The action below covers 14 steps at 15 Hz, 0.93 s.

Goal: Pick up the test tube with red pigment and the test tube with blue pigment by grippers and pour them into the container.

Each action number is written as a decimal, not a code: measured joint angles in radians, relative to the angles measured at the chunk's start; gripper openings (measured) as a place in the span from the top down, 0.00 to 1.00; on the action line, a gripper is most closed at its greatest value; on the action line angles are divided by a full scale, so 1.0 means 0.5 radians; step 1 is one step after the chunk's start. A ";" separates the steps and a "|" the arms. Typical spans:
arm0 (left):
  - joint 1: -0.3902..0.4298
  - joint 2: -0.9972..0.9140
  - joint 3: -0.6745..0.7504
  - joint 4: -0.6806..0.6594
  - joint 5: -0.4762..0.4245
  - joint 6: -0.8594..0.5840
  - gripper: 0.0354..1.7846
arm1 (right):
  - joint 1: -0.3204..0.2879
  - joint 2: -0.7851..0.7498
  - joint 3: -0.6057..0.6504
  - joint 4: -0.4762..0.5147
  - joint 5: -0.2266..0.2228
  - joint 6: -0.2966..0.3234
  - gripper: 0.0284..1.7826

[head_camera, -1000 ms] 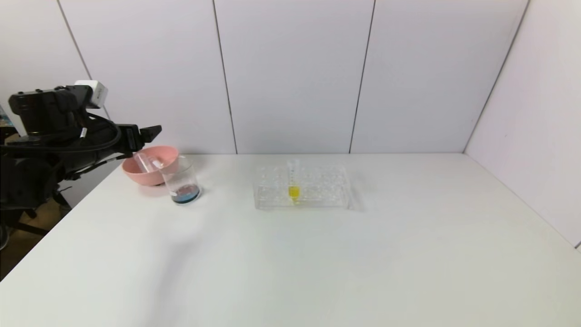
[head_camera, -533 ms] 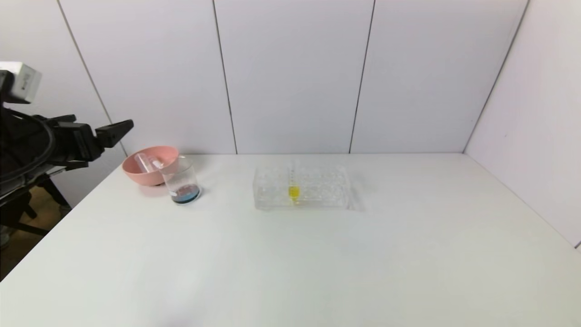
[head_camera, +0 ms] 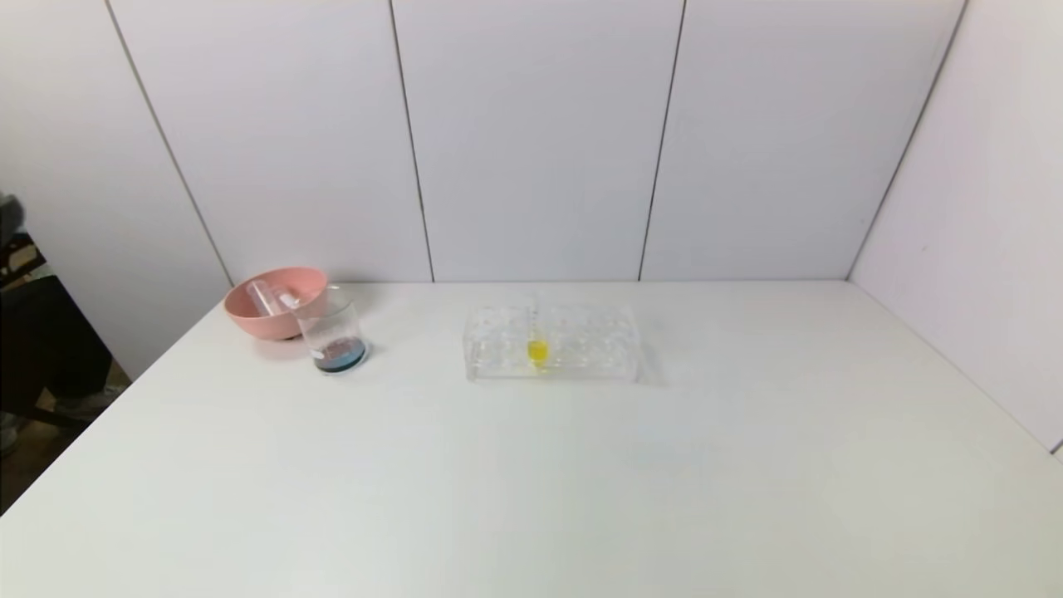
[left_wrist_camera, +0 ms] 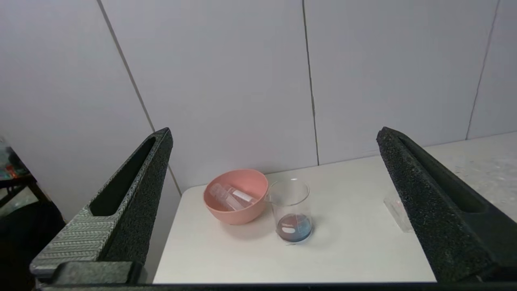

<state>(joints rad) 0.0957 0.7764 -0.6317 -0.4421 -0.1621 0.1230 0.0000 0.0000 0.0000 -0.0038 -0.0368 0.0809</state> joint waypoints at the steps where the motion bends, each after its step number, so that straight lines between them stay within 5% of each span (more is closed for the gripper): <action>1: -0.007 -0.153 0.007 0.077 -0.018 -0.010 0.01 | 0.000 0.000 0.000 -0.001 0.000 0.000 0.00; 8: -0.188 -1.126 0.097 0.783 -0.046 -0.105 0.01 | 0.000 0.000 0.000 -0.001 0.000 0.000 0.00; 14: -0.206 -1.515 0.715 0.649 0.183 -0.081 0.01 | 0.000 0.000 0.000 0.000 0.000 0.000 0.00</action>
<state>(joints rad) -0.0072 0.0187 -0.2740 -0.1179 -0.0706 0.0826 0.0000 0.0000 0.0000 -0.0038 -0.0368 0.0809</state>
